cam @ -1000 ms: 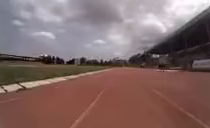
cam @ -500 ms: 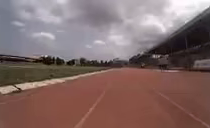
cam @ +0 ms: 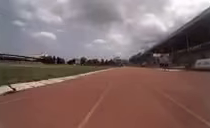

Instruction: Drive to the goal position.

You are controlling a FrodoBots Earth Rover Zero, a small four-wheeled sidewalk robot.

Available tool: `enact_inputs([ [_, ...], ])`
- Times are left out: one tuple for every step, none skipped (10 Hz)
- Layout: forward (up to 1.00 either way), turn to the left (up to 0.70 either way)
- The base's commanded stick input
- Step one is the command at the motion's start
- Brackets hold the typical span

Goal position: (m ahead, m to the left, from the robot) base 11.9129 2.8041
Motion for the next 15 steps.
enact_inputs([
  [0.45, 0.00],
  [0.45, 0.00],
  [0.45, 0.00],
  [0.45, 0.00],
  [0.45, 0.00],
  [0.45, 0.00],
  [0.45, 0.00],
  [0.45, 0.00],
  [0.45, 0.00],
  [0.45, 0.00],
  [0.45, 0.00],
  [0.45, 0.00],
  [0.45, 0.00],
  [0.45, 0.00],
  [0.45, 0.00],
])
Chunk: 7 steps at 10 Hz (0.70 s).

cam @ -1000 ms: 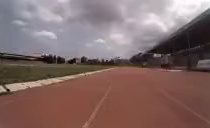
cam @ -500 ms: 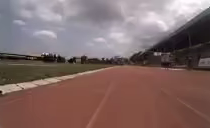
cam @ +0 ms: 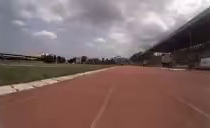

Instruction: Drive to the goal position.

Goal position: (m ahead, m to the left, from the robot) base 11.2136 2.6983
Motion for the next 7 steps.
enact_inputs([
  [0.45, 0.00],
  [0.45, 0.00],
  [0.45, 0.00],
  [0.45, 0.00],
  [0.45, 0.00],
  [0.45, 0.00],
  [0.45, 0.00],
])
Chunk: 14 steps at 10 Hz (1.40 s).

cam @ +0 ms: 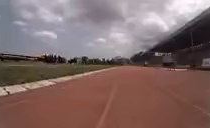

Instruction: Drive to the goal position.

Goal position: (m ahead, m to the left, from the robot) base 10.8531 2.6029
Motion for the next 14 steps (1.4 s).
enact_inputs([
  [0.45, 0.00],
  [0.45, 0.00],
  [0.45, 0.00],
  [0.45, 0.00],
  [0.45, 0.00],
  [0.45, 0.00],
  [0.45, 0.00],
  [0.45, 0.00],
  [0.45, 0.00],
  [0.45, 0.00],
  [0.45, 0.00],
  [0.45, 0.00],
  [0.45, 0.00],
  [0.45, 0.00],
])
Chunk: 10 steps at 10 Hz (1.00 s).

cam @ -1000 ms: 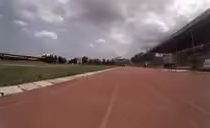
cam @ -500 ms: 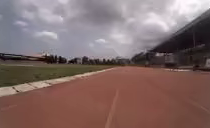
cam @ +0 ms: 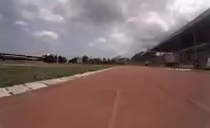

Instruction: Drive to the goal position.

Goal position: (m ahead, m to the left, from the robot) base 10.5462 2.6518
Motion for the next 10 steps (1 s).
enact_inputs([
  [0.45, 0.00],
  [0.45, 0.00],
  [0.45, 0.00],
  [0.45, 0.00],
  [0.45, 0.00],
  [0.45, 0.00],
  [0.45, 0.00],
  [0.45, 0.00],
  [0.45, 0.00],
  [0.45, 0.00],
])
